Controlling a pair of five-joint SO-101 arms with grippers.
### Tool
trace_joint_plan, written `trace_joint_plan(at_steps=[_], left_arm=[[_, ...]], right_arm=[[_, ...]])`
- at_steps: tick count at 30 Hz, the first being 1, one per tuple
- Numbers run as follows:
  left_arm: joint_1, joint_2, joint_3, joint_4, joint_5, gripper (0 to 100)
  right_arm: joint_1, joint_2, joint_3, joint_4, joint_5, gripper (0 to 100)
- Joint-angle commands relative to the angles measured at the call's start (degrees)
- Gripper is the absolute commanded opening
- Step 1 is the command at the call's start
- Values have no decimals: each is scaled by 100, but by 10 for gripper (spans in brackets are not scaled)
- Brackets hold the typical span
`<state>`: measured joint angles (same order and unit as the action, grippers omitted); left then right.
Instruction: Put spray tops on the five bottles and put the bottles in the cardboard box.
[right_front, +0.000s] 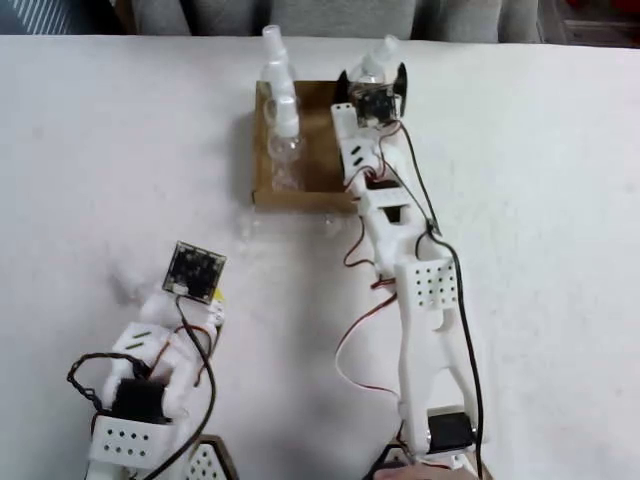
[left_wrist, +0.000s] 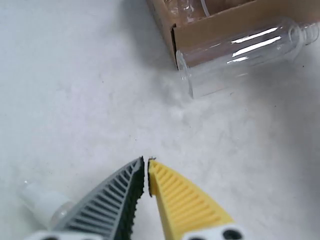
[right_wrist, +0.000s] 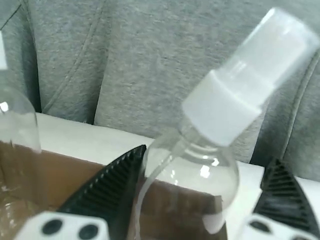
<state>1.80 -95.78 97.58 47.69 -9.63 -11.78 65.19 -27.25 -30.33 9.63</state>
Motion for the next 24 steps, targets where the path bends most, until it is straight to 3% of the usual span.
trace_joint_plan(at_steps=[1,5,24], left_arm=[[-57,-40,-18,-141,-79,24],[-57,-40,-18,-141,-79,24],[-57,-40,-18,-141,-79,24]], right_arm=[[-57,-233,-35,400,114,335],[-57,-453,-26,963,79,402],[-4,-971,-35,1657,-607,405]])
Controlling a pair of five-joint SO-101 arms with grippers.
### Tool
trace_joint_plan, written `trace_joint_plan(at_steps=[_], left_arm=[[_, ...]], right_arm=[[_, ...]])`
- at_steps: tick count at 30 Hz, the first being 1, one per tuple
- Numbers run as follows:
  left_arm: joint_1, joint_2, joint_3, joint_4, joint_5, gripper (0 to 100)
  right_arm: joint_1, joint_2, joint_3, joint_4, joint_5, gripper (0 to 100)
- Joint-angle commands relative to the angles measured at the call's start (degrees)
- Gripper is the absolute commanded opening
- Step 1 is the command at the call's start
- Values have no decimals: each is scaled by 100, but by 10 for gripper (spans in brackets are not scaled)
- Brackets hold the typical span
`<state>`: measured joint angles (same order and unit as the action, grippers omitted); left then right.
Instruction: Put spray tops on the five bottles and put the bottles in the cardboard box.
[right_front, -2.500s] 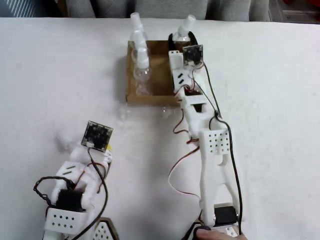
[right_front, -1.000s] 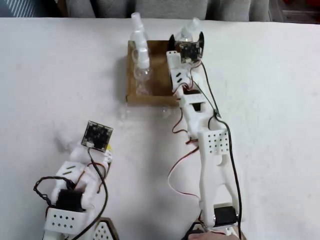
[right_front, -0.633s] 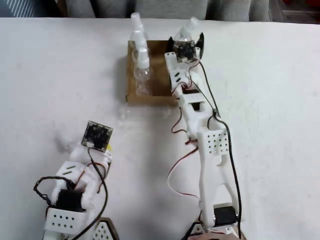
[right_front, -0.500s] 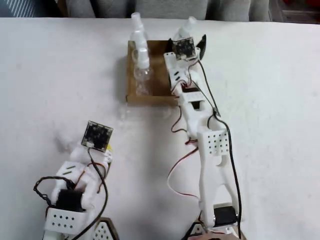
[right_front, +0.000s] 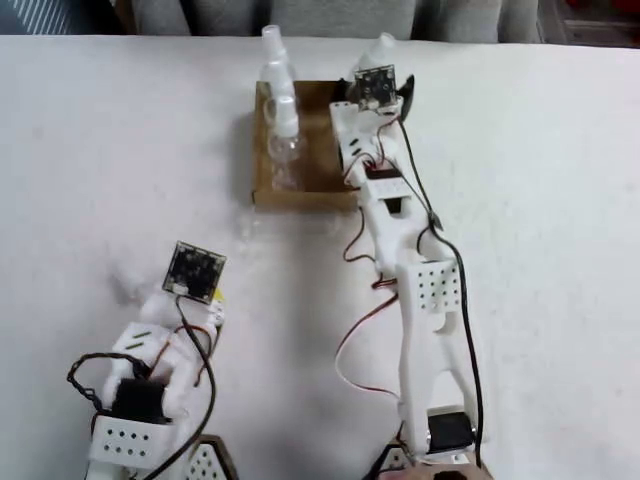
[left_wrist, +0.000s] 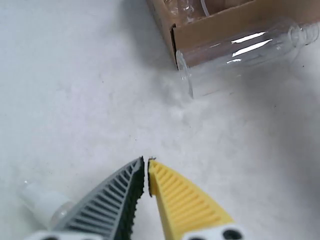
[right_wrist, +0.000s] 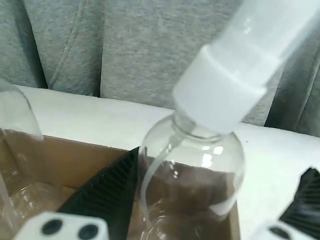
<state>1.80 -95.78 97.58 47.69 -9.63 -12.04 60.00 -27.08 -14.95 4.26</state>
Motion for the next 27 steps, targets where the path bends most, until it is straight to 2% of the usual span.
trace_joint_plan(at_steps=[1,8,13,27], left_arm=[[-57,-40,-18,-141,-79,24],[-57,-40,-18,-141,-79,24],[-57,-40,-18,-141,-79,24],[-57,-40,-18,-149,-79,24]], right_arm=[[22,-488,-53,189,-88,405],[22,-699,-79,426,-105,405],[-13,-848,-88,690,-105,474],[-31,-998,-237,725,-62,473]])
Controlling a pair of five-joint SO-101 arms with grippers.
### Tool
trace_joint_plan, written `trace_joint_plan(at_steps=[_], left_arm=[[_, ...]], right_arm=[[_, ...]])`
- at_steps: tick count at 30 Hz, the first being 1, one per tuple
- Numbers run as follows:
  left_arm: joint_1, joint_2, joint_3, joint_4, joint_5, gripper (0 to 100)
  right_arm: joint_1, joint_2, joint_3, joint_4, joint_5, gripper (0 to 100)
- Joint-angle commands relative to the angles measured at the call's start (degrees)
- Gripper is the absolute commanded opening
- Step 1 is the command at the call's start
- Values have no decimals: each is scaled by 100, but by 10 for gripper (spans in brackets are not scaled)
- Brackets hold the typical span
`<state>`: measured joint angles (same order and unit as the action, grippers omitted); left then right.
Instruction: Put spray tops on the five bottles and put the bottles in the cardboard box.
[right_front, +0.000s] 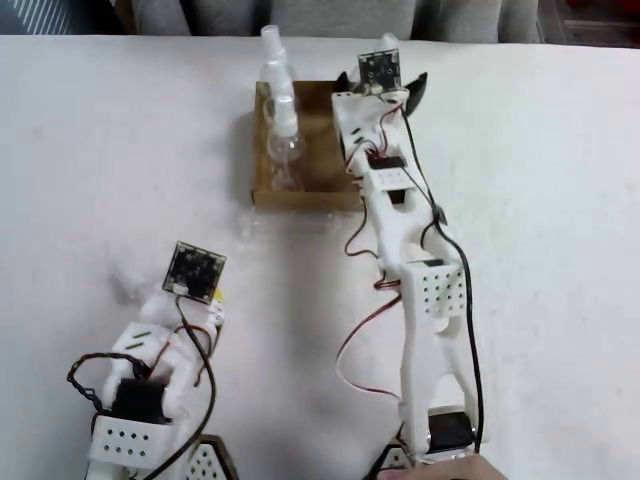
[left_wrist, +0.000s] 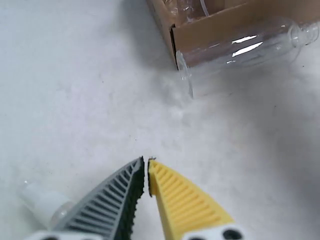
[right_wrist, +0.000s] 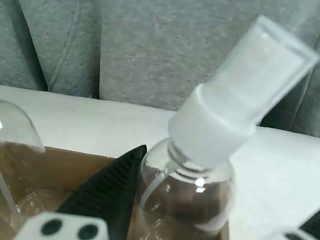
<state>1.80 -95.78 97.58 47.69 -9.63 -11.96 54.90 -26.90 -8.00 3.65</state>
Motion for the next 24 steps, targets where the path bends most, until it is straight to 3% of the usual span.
trace_joint_plan(at_steps=[1,15,24], left_arm=[[-57,-40,-18,-149,-79,24],[-57,-40,-18,-149,-79,24],[-57,-40,-18,-149,-79,24]], right_arm=[[-40,-488,-264,31,0,473],[-163,-1305,-264,1042,0,473],[-57,-1508,-273,1086,9,473]])
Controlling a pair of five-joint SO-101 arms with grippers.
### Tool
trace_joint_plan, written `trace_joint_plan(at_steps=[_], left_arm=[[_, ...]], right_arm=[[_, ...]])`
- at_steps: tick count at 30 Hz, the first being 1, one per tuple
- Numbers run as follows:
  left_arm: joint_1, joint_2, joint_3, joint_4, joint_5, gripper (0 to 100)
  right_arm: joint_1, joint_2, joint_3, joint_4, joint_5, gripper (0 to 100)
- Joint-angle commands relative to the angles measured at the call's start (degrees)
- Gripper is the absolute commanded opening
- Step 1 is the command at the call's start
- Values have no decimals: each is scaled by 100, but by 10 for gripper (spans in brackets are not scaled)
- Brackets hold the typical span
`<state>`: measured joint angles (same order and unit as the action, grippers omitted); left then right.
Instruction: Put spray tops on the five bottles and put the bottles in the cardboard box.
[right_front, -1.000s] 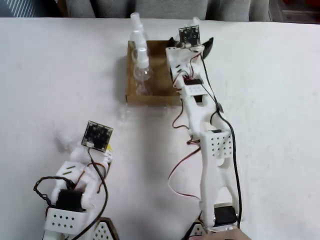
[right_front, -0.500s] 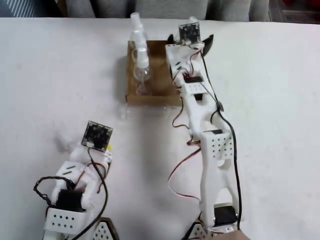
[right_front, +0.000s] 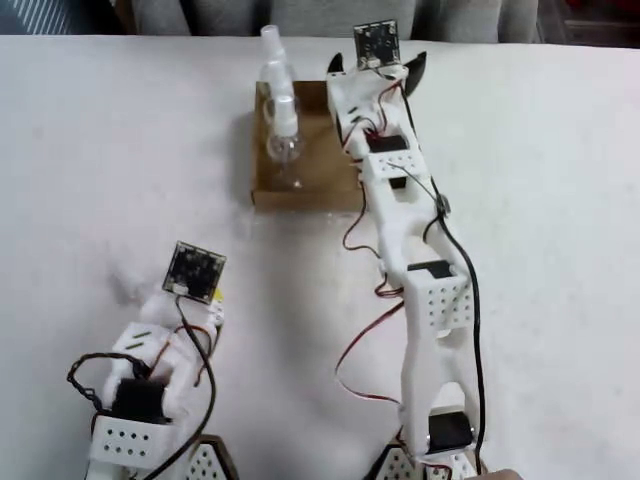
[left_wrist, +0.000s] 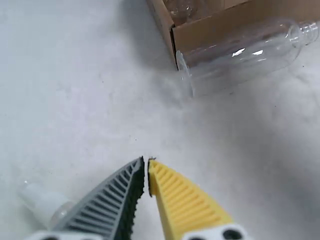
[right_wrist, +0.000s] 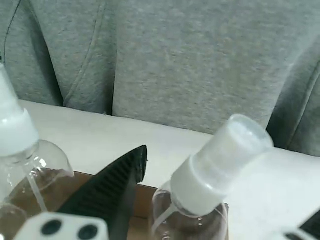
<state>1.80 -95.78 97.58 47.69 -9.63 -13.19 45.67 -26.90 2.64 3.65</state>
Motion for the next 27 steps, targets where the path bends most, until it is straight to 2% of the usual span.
trace_joint_plan(at_steps=[1,11,20,23,27], left_arm=[[-57,-40,-18,-149,-79,24],[-127,-40,-18,-158,-79,24],[-251,-31,-18,-308,-79,24],[-251,-31,-18,-308,-79,24],[-251,-31,-18,-308,-79,24]], right_arm=[[84,-637,-273,22,9,473],[119,-1692,-237,1051,-44,473],[435,-2923,-220,3310,-26,467],[620,-3248,-220,4084,-44,396],[901,-3582,-220,4787,-53,225]])
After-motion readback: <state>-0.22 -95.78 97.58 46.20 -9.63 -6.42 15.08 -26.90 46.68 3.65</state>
